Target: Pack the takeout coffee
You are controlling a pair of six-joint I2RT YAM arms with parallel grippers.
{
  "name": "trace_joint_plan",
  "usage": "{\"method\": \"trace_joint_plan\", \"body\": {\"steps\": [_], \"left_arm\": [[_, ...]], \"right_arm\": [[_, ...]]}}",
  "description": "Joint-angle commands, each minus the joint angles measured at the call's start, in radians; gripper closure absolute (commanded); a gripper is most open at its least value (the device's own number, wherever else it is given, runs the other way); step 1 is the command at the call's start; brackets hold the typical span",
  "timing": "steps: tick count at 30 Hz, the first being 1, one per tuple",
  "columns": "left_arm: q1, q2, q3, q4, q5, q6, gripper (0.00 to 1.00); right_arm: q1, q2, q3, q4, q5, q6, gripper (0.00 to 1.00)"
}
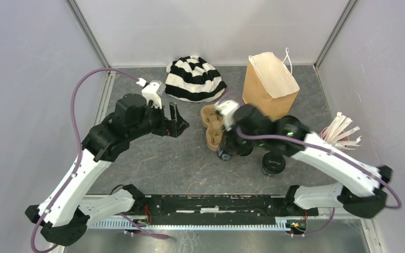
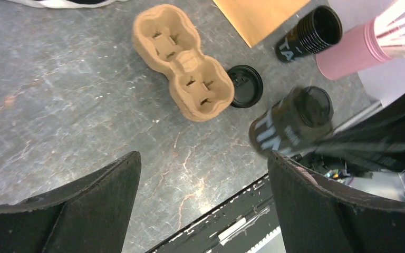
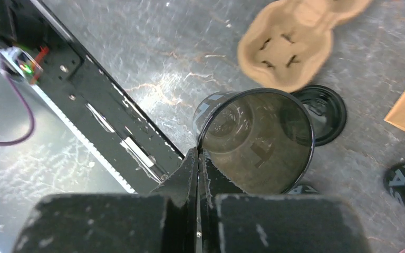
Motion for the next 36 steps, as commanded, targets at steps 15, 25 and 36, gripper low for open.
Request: {"method": "trace_joint_plan", "body": {"steps": [15, 25, 36], "left_arm": [[0.000, -0.125, 0.072, -0.080, -0.140, -0.061, 0.05], [0.000, -0.092, 0.092, -0.065, -0.117, -0.026, 0.05], [0.000, -0.068, 0.099, -0.043, -0.107, -0.008, 0.05]], "right_arm": [[0.396, 0.338, -0.130, 0.228, 0.466, 0.146, 1.00], [0.395, 0.416, -0.153, 0.246, 0.438, 0.129, 1.00], [0.395, 0.412, 0.007, 0.130, 0.393, 0.121, 0.66]]}}
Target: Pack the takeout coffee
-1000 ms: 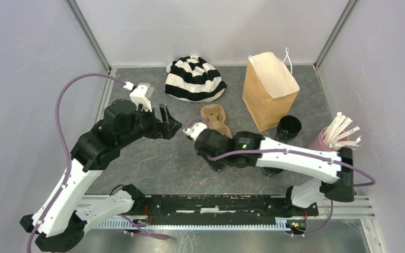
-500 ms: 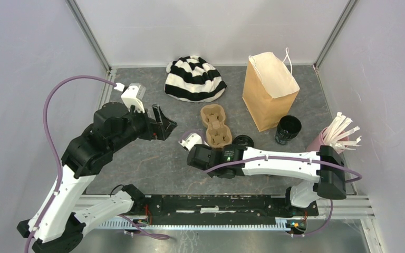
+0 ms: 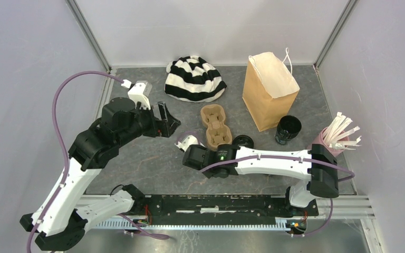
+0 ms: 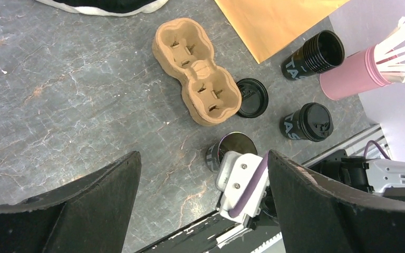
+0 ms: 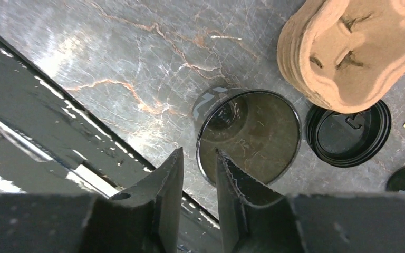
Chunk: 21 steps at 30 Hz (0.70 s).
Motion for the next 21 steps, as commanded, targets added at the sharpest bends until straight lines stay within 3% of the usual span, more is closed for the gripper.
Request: {"method": "trace_joint_plan", "body": {"steps": [1, 5, 12, 15, 21], "left_arm": [[0.000, 0.005, 0.045, 0.041, 0.014, 0.039, 0.05], [0.000, 0.011, 0.049, 0.037, -0.002, 0.029, 0.05], [-0.001, 0.077, 0.096, 0.024, -0.023, -0.006, 0.05], [0.000, 0.128, 0.135, 0.020, 0.008, -0.014, 0.05], [0.000, 0.201, 0.160, 0.028, 0.033, -0.036, 0.05]], "right_arm": [[-0.001, -0.028, 0.201, -0.102, 0.017, 0.013, 0.63], [-0.068, -0.115, 0.265, -0.193, 0.058, 0.050, 0.58], [-0.483, -0.384, -0.146, -0.033, 0.040, 0.011, 0.54], [-0.613, -0.332, -0.224, 0.007, 0.037, -0.064, 0.49], [-0.689, -0.222, -0.268, 0.112, 0.041, -0.125, 0.48]]}}
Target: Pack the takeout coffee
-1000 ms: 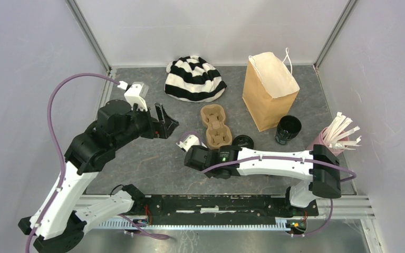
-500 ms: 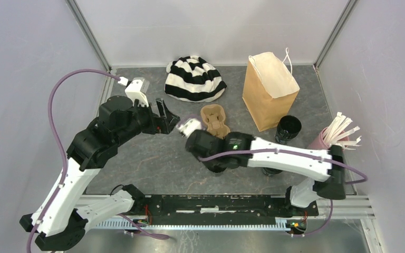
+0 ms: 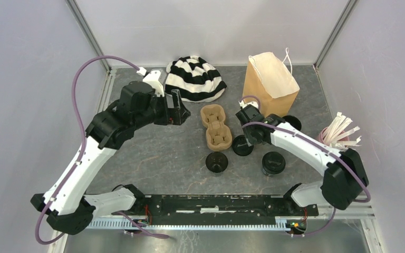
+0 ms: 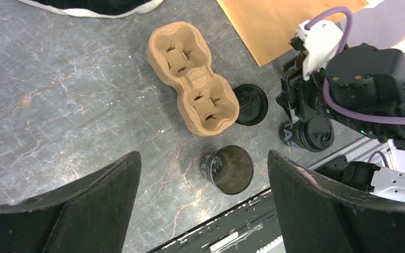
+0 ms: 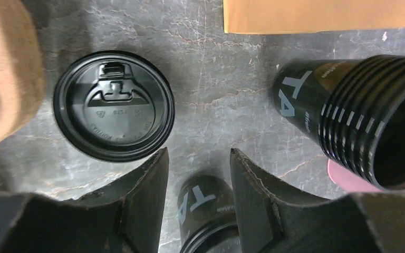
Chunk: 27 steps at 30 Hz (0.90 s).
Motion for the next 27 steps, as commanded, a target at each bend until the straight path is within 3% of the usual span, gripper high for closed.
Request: {"method": "trace_joint_plan", "body": {"steps": [1, 7, 27], "left_arm": [[0.000, 0.033, 0.054, 0.015, 0.034, -0.029, 0.05], [0.000, 0.063, 0.058, 0.014, 0.046, -0.048, 0.05], [0.000, 0.078, 0.061, 0.016, 0.026, -0.058, 0.06]], "right_arm": [[-0.025, 0.029, -0.021, 0.131, -0.011, -0.066, 0.49], [-0.028, 0.072, -0.080, 0.213, -0.021, -0.093, 0.61], [-0.061, 0.193, -0.064, 0.290, -0.072, -0.144, 0.79]]}}
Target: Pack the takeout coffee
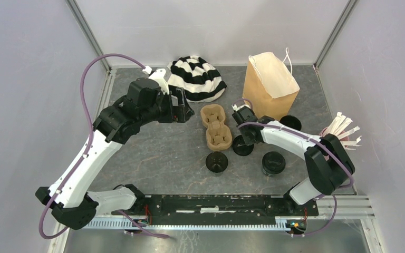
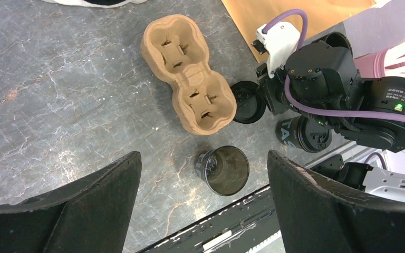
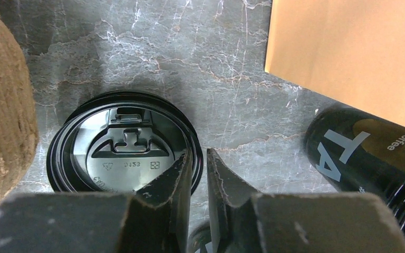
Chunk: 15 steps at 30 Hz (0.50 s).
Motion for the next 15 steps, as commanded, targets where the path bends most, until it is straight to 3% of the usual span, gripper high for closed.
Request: {"method": "trace_joint_plan", "body": {"steps": [1, 7, 15], "left_arm": [[0.000, 0.009, 0.045, 0.018, 0.004, -0.022, 0.06], [0.000, 0.020, 0.050, 0.018, 0.007, -0.015, 0.06], [0.002, 0.029, 0.055, 0.022, 0.011, -0.007, 0.06]], "right_arm": [[-0.010, 0.011, 0.024, 0.034, -0.007, -0.023, 0.81], [-0.010, 0.006, 0.035, 0.021, -0.007, -0.023, 0.95], [-0.011, -0.018, 0.080, -0.041, -0.014, -0.015, 1.00]]}}
